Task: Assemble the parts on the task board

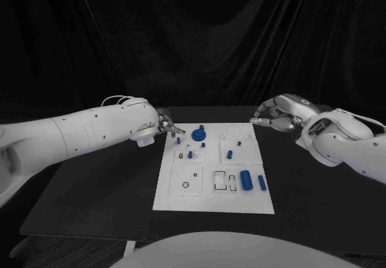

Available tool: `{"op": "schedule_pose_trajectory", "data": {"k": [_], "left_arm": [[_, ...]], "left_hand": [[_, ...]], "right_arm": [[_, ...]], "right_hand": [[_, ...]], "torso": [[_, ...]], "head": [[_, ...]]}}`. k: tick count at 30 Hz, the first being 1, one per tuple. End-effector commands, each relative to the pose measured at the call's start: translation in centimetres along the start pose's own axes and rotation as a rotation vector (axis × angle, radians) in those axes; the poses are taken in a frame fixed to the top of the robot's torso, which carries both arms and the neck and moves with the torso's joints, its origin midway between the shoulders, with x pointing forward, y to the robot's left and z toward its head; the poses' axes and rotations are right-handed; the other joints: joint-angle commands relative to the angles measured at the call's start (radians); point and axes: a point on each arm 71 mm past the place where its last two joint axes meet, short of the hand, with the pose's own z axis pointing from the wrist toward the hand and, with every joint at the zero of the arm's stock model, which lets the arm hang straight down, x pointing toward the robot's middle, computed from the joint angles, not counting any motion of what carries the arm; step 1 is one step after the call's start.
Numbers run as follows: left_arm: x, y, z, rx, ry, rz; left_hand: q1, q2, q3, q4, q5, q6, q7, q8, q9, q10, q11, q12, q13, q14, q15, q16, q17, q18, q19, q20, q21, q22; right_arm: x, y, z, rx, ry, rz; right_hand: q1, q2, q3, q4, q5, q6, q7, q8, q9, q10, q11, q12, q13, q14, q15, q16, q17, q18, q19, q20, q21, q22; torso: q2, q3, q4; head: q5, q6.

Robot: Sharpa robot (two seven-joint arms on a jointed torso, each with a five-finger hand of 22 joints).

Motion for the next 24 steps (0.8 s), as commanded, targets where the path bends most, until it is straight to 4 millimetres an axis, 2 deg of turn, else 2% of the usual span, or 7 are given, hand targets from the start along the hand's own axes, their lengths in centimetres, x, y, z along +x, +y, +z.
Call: {"op": "schedule_pose_trajectory", "data": {"k": [1,10,16,24], "left_arm": [[-0.2,0.0,0.4,0.012,-0.003,0.018],[-0.2,0.3,1.7,-0.013,0.007,0.023],[0.0,0.4,2.2,-0.021,0.022,0.028],[0.5,0.6,2.8,-0.012,0.038,0.029]], "left_hand": [[0.011,-0.002,-0.001,-0.008,0.007,-0.008,-0.001,0.003,0.002,0.108,-0.003,-0.001,0.263,0.104,-0.005,0.003,0.263,-0.011,0.014,-0.008,-0.003,0.217],[0.011,-0.005,-0.005,-0.008,0.003,-0.01,0.0,0.008,0.009,0.108,-0.002,-0.001,0.263,0.104,-0.003,0.003,0.263,-0.011,0.013,-0.007,-0.003,0.217],[0.008,-0.004,-0.009,-0.005,0.0,-0.017,0.002,0.008,0.012,0.108,0.0,-0.001,0.263,0.104,-0.002,0.003,0.263,-0.011,0.011,-0.006,-0.007,0.216],[0.006,-0.003,-0.014,-0.001,-0.003,-0.029,0.006,0.002,0.013,0.108,0.003,-0.001,0.263,0.104,0.0,0.003,0.263,-0.011,0.012,-0.004,-0.004,0.217]], "right_arm": [[0.2,-0.1,-0.1,0.008,0.01,0.0],[0.3,-0.1,-0.1,0.008,0.014,0.001],[0.4,-0.1,-0.1,0.01,0.018,0.002],[0.6,-0.1,-0.2,0.01,0.021,0.004]], "right_hand": [[-0.007,0.0,-0.003,0.001,-0.003,-0.003,-0.001,-0.003,-0.001,0.103,0.003,0.004,0.263,0.061,0.007,-0.005,0.012,0.004,0.056,0.005,-0.004,0.227],[-0.005,0.0,-0.003,0.0,-0.002,-0.004,-0.001,-0.004,-0.002,0.103,0.003,0.004,0.263,0.061,0.007,-0.005,0.012,0.004,0.056,0.004,-0.005,0.227],[-0.005,0.0,-0.003,0.0,-0.002,-0.004,-0.001,-0.004,-0.002,0.103,0.003,0.004,0.263,0.061,0.007,-0.005,0.012,0.004,0.056,0.004,-0.005,0.227],[-0.005,0.0,-0.003,0.0,-0.002,-0.004,-0.001,-0.004,-0.002,0.103,0.003,0.004,0.263,0.061,0.007,-0.005,0.012,0.004,0.056,0.004,-0.005,0.227]], "torso": [[0.0,-0.0003,-0.0009],[0.001,-0.0022,0.0006],[0.002,-0.0027,-0.0006],[0.0,0.0001,-0.0011]], "head": [[0.0,0.0],[0.0,0.0],[0.002,0.0],[0.003,0.0]]}}
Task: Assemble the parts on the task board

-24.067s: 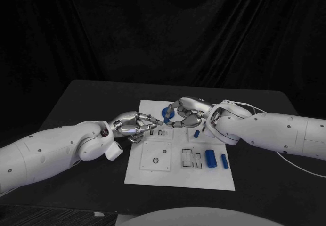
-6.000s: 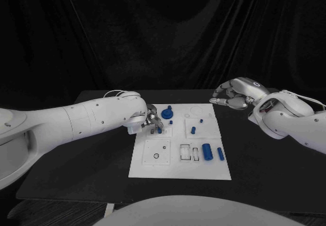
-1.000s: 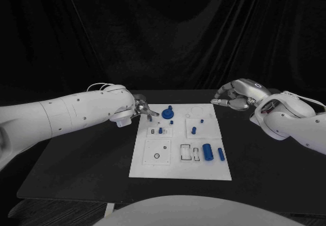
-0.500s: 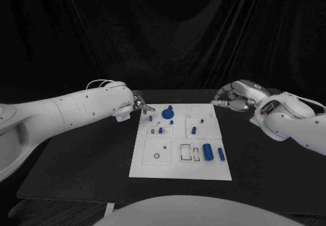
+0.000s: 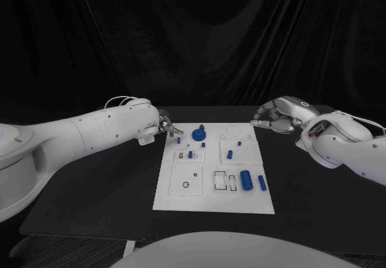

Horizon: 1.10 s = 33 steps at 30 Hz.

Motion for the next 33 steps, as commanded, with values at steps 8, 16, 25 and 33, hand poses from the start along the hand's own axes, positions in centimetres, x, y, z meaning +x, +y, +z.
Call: {"op": "schedule_pose_trajectory", "data": {"k": [8,16,25,33], "left_arm": [[0.61,-0.56,0.43,0.048,0.039,0.016],[0.68,-0.59,0.58,0.05,0.044,0.018],[0.81,-0.71,0.71,0.046,0.057,0.024],[1.0,-0.65,0.86,0.036,0.065,0.026]], "left_hand": [[0.003,0.003,-0.007,0.002,-0.003,-0.016,0.001,-0.006,0.002,0.108,0.005,-0.001,0.263,0.104,0.002,0.003,0.263,-0.01,0.007,-0.002,-0.007,0.215],[0.008,0.008,-0.01,0.003,-0.002,-0.034,0.008,-0.021,-0.002,0.108,0.012,-0.001,0.263,0.104,0.009,0.003,0.263,-0.008,0.002,0.003,-0.013,0.214],[0.017,0.013,-0.009,0.0,0.01,-0.04,0.012,-0.032,-0.007,0.108,0.016,-0.001,0.263,0.104,0.013,0.003,0.263,-0.008,-0.001,0.007,-0.016,0.213],[0.02,0.016,-0.008,-0.002,0.013,-0.042,0.013,-0.035,-0.008,0.108,0.017,-0.001,0.263,0.104,0.014,0.003,0.263,-0.007,-0.004,0.008,-0.019,0.212]], "right_arm": [[0.2,-0.04,0.03,0.006,0.007,-0.001],[0.24,-0.05,0.02,0.008,0.012,0.0],[0.18,-0.07,-0.03,0.008,0.007,0.0],[0.17,-0.08,-0.07,0.009,0.007,0.0]], "right_hand": [[-0.004,0.001,-0.002,-0.001,-0.002,-0.005,-0.001,-0.005,-0.001,0.103,0.003,0.004,0.263,0.061,0.006,-0.005,0.011,0.004,0.056,0.004,-0.005,0.227],[-0.003,0.002,-0.002,-0.001,-0.001,-0.005,-0.001,-0.005,-0.002,0.103,0.003,0.004,0.263,0.061,0.006,-0.005,0.011,0.004,0.056,0.004,-0.005,0.227],[-0.003,0.002,-0.002,-0.001,-0.001,-0.005,-0.001,-0.006,-0.002,0.103,0.003,0.004,0.263,0.061,0.006,-0.005,0.012,0.004,0.056,0.004,-0.004,0.227],[-0.003,0.002,-0.002,-0.001,-0.001,-0.005,-0.001,-0.006,-0.002,0.103,0.003,0.004,0.263,0.061,0.006,-0.005,0.012,0.004,0.056,0.004,-0.004,0.227]], "torso": [[-0.002,0.0018,-0.0004],[-0.001,0.0017,-0.0004],[-0.002,0.0018,-0.0007],[-0.001,0.0021,0.0002]], "head": [[0.003,0.0],[0.002,0.0],[0.004,0.0],[0.002,0.0]]}}
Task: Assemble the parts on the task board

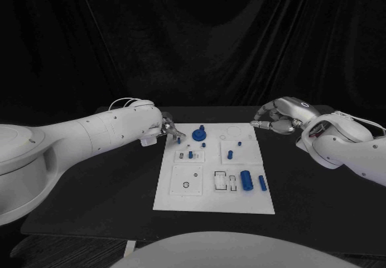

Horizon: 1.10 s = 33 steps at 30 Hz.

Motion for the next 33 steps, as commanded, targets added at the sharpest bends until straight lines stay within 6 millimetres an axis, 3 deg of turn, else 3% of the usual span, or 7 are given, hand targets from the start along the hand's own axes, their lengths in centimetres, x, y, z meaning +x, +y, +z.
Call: {"op": "schedule_pose_trajectory", "data": {"k": [1,20,26,33], "left_arm": [[0.25,-0.19,0.07,0.011,0.018,0.006],[0.15,-0.21,0.51,-0.006,0.021,0.007],[0.23,-0.31,0.6,-0.004,0.026,0.009],[0.34,-0.42,0.66,-0.004,0.034,0.013]], "left_hand": [[0.008,0.003,-0.002,-0.002,0.004,-0.005,0.001,-0.006,-0.002,0.104,0.006,-0.001,0.263,0.104,0.006,0.003,0.263,-0.007,0.0,0.004,-0.004,0.212],[0.023,0.011,0.004,-0.012,0.016,-0.006,0.003,-0.015,-0.006,0.104,0.01,-0.001,0.263,0.104,0.01,0.003,0.263,-0.006,-0.003,0.008,-0.006,0.211],[0.036,0.015,0.01,-0.023,0.046,-0.006,0.005,-0.025,-0.011,0.104,0.011,-0.001,0.263,0.104,0.012,0.003,0.263,-0.005,-0.006,0.011,-0.009,0.21],[0.038,0.016,0.011,-0.025,0.051,-0.006,0.005,-0.027,-0.012,0.104,0.012,-0.001,0.263,0.104,0.013,0.003,0.263,-0.005,-0.006,0.011,-0.009,0.21]], "right_arm": [[0.07,-0.05,-0.07,0.008,0.002,0.0],[0.07,-0.03,-0.12,0.007,0.003,0.001],[0.06,-0.03,-0.16,0.008,0.003,0.001],[0.07,-0.01,-0.15,0.009,0.004,0.001]], "right_hand": [[-0.003,0.002,-0.002,-0.001,-0.001,-0.005,-0.001,-0.006,-0.001,0.103,0.003,0.004,0.263,0.061,0.006,-0.005,0.012,0.004,0.056,0.004,-0.004,0.227],[-0.001,0.002,-0.002,-0.002,0.0,-0.005,-0.001,-0.006,-0.001,0.103,0.003,0.004,0.263,0.061,0.006,-0.005,0.011,0.004,0.056,0.004,-0.005,0.227],[-0.001,0.002,-0.002,-0.002,0.0,-0.005,-0.001,-0.006,-0.001,0.103,0.003,0.004,0.263,0.061,0.006,-0.005,0.011,0.004,0.056,0.004,-0.005,0.227],[-0.001,0.002,-0.002,-0.002,0.0,-0.005,-0.001,-0.006,-0.001,0.103,0.003,0.004,0.263,0.061,0.006,-0.005,0.011,0.004,0.056,0.004,-0.005,0.227]], "torso": [[0.0,0.0001,0.0001],[0.0,0.0001,0.0003],[0.001,-0.0002,0.0002],[0.0,0.0,-0.0003]], "head": [[-0.001,0.0],[-0.003,0.0],[-0.005,0.0],[-0.004,0.0]]}}
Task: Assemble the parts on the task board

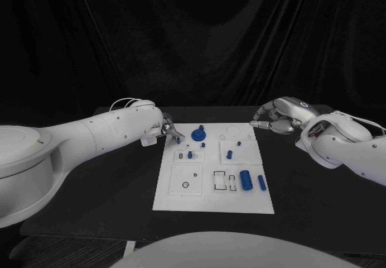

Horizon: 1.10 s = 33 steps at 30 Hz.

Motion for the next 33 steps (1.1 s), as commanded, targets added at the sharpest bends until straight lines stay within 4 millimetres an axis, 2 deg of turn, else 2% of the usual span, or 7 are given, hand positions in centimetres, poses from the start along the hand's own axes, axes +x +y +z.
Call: {"op": "schedule_pose_trajectory", "data": {"k": [1,9,18,21,26,27,33], "left_arm": [[0.26,-0.24,0.07,0.014,0.019,0.006],[0.33,-0.22,0.14,0.014,0.023,0.007],[0.41,-0.19,0.21,0.014,0.029,0.008],[0.41,-0.2,0.23,0.015,0.029,0.008],[0.42,-0.22,0.25,0.02,0.028,0.007],[0.41,-0.22,0.25,0.021,0.027,0.007],[0.41,-0.19,0.24,0.033,0.028,0.007]], "left_hand": [[0.009,0.002,0.001,-0.006,0.004,-0.002,0.001,-0.004,-0.002,0.105,0.006,-0.001,0.263,0.104,0.006,0.003,0.263,-0.005,0.0,0.005,-0.006,0.209],[0.016,0.004,0.006,-0.012,0.018,-0.002,0.001,-0.009,-0.004,0.105,0.006,-0.001,0.263,0.104,0.006,0.003,0.263,-0.005,-0.002,0.006,-0.008,0.208],[0.048,0.01,0.035,-0.046,0.096,-0.003,-0.001,-0.027,-0.013,0.105,0.004,-0.001,0.263,0.104,0.006,0.003,0.263,-0.004,-0.005,0.006,-0.01,0.208],[0.062,0.014,0.056,-0.061,0.096,-0.004,-0.003,-0.033,-0.016,0.105,0.003,-0.001,0.263,0.104,0.005,0.003,0.263,-0.003,-0.007,0.006,-0.012,0.207],[0.07,0.009,0.099,-0.083,0.158,-0.004,-0.003,-0.044,-0.021,0.105,0.002,-0.001,0.263,0.104,0.004,0.003,0.263,-0.003,-0.009,0.005,-0.013,0.207],[0.072,0.006,0.115,-0.09,0.186,-0.005,-0.003,-0.047,-0.021,0.105,0.002,-0.001,0.263,0.104,0.004,0.003,0.263,-0.002,-0.01,0.004,-0.014,0.206],[0.073,-0.012,0.206,-0.121,0.276,-0.006,-0.002,-0.053,-0.018,0.105,0.002,-0.001,0.263,0.104,0.005,0.003,0.263,-0.002,-0.014,0.003,-0.016,0.205]], "right_arm": [[0.08,-0.02,-0.05,0.009,0.003,0.0],[0.09,0.01,-0.06,0.009,0.003,0.001],[0.08,-0.04,-0.1,0.013,0.004,0.001],[0.08,-0.04,-0.12,0.013,0.004,0.001],[0.07,-0.07,-0.14,0.015,0.004,0.001],[0.06,-0.08,-0.14,0.016,0.004,0.001],[0.06,-0.11,-0.15,0.019,0.003,0.001]], "right_hand": [[-0.001,0.002,-0.002,-0.002,0.0,-0.005,-0.001,-0.006,-0.002,0.103,0.003,0.004,0.264,0.061,0.006,-0.005,0.011,0.004,0.056,0.004,-0.005,0.226],[-0.001,0.002,-0.002,-0.002,0.0,-0.005,-0.001,-0.006,-0.002,0.103,0.003,0.004,0.264,0.061,0.006,-0.005,0.011,0.004,0.056,0.004,-0.005,0.226],[0.001,0.003,-0.002,-0.004,0.001,-0.006,-0.001,-0.007,-0.002,0.103,0.003,0.004,0.264,0.061,0.007,-0.005,0.01,0.004,0.056,0.004,-0.005,0.226],[0.001,0.003,-0.002,-0.004,0.001,-0.006,-0.001,-0.007,-0.002,0.103,0.003,0.004,0.264,0.061,0.007,-0.005,0.01,0.004,0.055,0.004,-0.006,0.226],[0.003,0.005,-0.001,-0.005,0.002,-0.005,-0.001,-0.007,-0.003,0.103,0.003,0.004,0.264,0.061,0.007,-0.005,0.01,0.004,0.055,0.004,-0.006,0.226],[0.004,0.005,-0.001,-0.005,0.002,-0.005,-0.001,-0.007,-0.003,0.103,0.003,0.004,0.264,0.061,0.007,-0.005,0.01,0.004,0.055,0.004,-0.006,0.226],[0.006,0.006,0.0,-0.006,0.003,-0.005,-0.001,-0.007,-0.003,0.103,0.003,0.004,0.264,0.061,0.007,-0.005,0.009,0.005,0.055,0.004,-0.008,0.225]], "torso": [[0.0,0.0001,-0.0004],[0.001,0.0001,-0.0003],[0.0,0.0,0.0003],[0.0,0.0,0.0001],[0.0,0.0,-0.0001],[0.0,-0.0001,-0.0002],[0.0,0.0,-0.0001]], "head": [[0.001,0.0],[0.0,0.0],[-0.002,0.0],[-0.002,0.0],[-0.002,0.0],[-0.002,0.0],[-0.001,0.0]]}}
